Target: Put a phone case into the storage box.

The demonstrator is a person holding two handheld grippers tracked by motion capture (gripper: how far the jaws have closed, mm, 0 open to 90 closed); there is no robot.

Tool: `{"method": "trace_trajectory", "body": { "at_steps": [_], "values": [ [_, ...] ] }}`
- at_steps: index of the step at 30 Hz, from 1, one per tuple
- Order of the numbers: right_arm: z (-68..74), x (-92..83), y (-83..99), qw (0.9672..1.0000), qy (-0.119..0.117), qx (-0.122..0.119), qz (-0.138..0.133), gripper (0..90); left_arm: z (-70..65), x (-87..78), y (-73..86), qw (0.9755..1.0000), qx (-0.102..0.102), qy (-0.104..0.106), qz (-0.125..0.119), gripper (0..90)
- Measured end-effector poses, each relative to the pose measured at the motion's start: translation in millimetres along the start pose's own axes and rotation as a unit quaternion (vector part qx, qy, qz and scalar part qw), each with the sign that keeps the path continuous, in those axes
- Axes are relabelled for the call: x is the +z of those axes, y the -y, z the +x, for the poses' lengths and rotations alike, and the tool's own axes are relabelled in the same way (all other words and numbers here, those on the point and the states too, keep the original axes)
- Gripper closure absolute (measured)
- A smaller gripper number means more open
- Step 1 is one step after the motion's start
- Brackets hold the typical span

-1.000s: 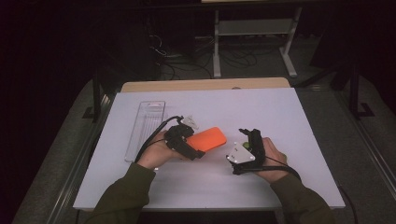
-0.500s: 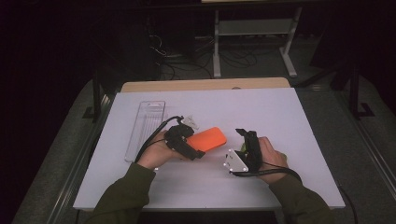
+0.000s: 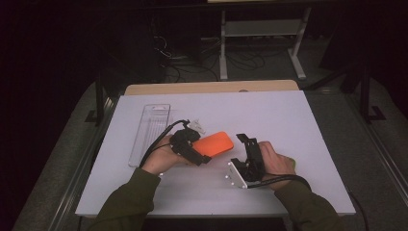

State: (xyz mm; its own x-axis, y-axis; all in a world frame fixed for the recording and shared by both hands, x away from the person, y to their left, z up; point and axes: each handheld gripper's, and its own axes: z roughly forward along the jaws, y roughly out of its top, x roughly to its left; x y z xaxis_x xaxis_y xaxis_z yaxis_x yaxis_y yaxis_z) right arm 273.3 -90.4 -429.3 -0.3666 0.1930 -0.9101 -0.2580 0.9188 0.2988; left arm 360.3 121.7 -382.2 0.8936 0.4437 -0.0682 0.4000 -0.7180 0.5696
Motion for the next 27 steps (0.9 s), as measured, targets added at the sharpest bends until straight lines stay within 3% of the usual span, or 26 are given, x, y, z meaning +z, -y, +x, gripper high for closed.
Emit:
{"method": "trace_trajectory", "body": {
  "at_steps": [3, 12, 17, 18, 25, 27],
  "values": [
    [-0.7, 3.6, -3.2, 0.9993, 0.012, -0.031, -0.014, 1.5, -0.4, 0.0, -0.9, 1.0, 0.005, -0.001, 0.003, 15.4],
    [0.9, 8.9, -17.0, 0.9976, 0.034, -0.047, -0.038, 2.0, -0.9, 0.3, -2.0, 0.9999, 0.009, -0.002, 0.007, 15.4],
    [2.2, 14.1, -24.2, 0.9959, 0.038, -0.067, -0.046, 3.6, -2.0, 2.6, -1.8, 0.9999, -0.005, -0.001, -0.009, 15.3],
    [2.9, 15.7, -25.5, 0.9958, 0.036, -0.07, -0.047, 3.8, -0.2, 1.2, -2.0, 1.0, 0.007, -0.002, 0.0, 15.3],
    [11.5, 20.3, -32.5, 0.9945, 0.043, -0.087, -0.039, 13.3, -1.3, 0.7, -1.7, 1.0, -0.005, 0.0, -0.003, 15.3],
    [14.3, 20.4, -33.6, 0.994, 0.045, -0.095, -0.033, 15.3, -1.5, 0.9, -1.8, 1.0, 0.001, -0.001, -0.002, 15.4]
  ]
}}
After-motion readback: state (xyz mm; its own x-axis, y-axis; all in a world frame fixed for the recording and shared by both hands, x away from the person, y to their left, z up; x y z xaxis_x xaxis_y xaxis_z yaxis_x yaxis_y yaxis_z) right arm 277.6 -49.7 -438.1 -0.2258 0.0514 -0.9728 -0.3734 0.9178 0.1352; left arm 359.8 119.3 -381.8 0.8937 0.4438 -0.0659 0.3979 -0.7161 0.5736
